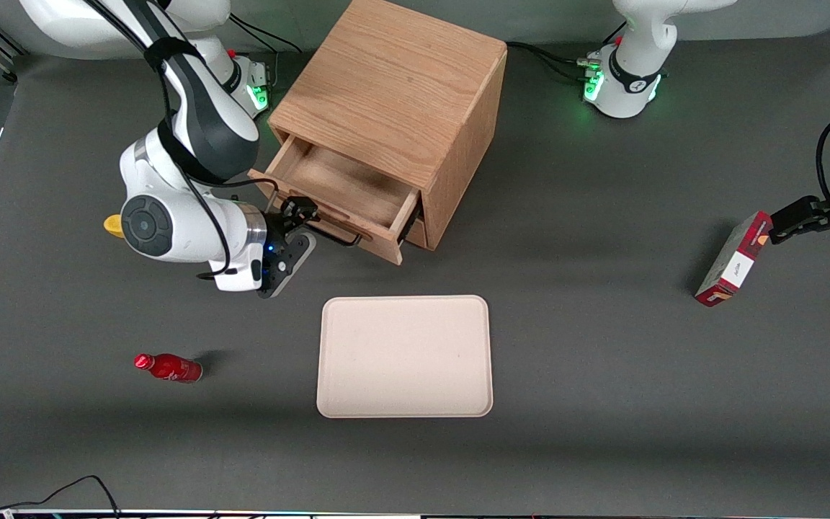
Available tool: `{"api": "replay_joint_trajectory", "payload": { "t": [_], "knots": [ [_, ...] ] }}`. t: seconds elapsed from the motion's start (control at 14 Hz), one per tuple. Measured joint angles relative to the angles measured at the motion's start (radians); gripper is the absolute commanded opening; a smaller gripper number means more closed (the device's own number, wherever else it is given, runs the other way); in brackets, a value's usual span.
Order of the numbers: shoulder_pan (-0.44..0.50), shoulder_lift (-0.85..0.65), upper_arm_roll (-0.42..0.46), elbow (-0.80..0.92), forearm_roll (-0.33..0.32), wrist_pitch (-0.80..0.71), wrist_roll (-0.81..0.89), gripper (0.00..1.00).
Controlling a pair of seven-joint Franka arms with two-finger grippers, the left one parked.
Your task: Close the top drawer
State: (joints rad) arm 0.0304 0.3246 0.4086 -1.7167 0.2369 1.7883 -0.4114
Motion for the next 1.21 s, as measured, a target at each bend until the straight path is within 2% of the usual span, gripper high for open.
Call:
{"api": "replay_joint_trajectory", "payload": {
  "t": [0.57, 1.0, 1.21],
  "knots": [
    [0.000, -0.085, 0.021, -0.146, 0.083, 0.080, 0.010, 1.00],
    [-0.002, -0.152, 0.112, -0.222, 0.094, 0.118, 0.143, 1.00],
    [-0.005, -0.167, 0.117, -0.240, 0.094, 0.136, 0.155, 1.00]
  ]
}}
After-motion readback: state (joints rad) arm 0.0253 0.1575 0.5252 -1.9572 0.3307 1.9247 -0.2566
